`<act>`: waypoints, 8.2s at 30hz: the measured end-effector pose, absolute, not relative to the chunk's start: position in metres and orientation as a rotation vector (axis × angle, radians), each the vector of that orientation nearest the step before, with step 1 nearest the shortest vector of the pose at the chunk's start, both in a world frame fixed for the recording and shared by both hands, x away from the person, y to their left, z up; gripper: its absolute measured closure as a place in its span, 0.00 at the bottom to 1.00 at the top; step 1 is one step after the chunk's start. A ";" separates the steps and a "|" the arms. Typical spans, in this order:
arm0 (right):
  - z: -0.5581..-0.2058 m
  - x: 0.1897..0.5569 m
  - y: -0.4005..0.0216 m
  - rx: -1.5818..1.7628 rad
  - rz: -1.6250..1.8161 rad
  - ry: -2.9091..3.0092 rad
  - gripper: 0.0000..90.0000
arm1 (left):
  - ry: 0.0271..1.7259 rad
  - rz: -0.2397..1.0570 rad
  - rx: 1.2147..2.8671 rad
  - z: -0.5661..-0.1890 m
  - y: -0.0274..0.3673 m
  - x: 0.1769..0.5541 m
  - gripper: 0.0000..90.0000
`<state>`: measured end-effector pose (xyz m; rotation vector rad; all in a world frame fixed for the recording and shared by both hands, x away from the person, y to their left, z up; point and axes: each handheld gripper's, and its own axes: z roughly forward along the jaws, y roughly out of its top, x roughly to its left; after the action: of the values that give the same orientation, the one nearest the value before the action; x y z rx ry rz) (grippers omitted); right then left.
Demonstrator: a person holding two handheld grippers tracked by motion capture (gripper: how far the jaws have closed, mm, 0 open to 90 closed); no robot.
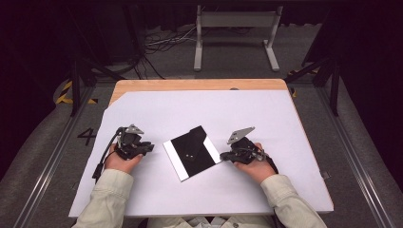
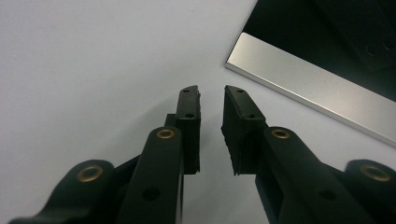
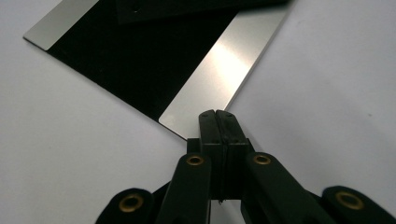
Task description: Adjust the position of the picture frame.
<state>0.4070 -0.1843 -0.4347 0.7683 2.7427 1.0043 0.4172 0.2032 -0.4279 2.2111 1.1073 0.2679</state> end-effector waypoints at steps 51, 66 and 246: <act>-0.408 0.385 -0.224 0.849 1.029 2.579 1.00 | 1.188 0.275 2.221 -0.437 0.143 0.449 1.00; -0.408 0.375 -0.245 0.916 1.018 2.552 1.00 | 0.955 0.204 2.304 -0.433 0.087 0.445 1.00; -0.394 0.385 -0.287 0.940 1.020 2.563 1.00 | 0.719 0.375 2.288 -0.412 0.118 0.411 0.90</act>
<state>0.3851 -0.2867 -0.3941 0.9405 2.5632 1.0200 0.4110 0.1183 -0.4116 2.2883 0.7190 0.3748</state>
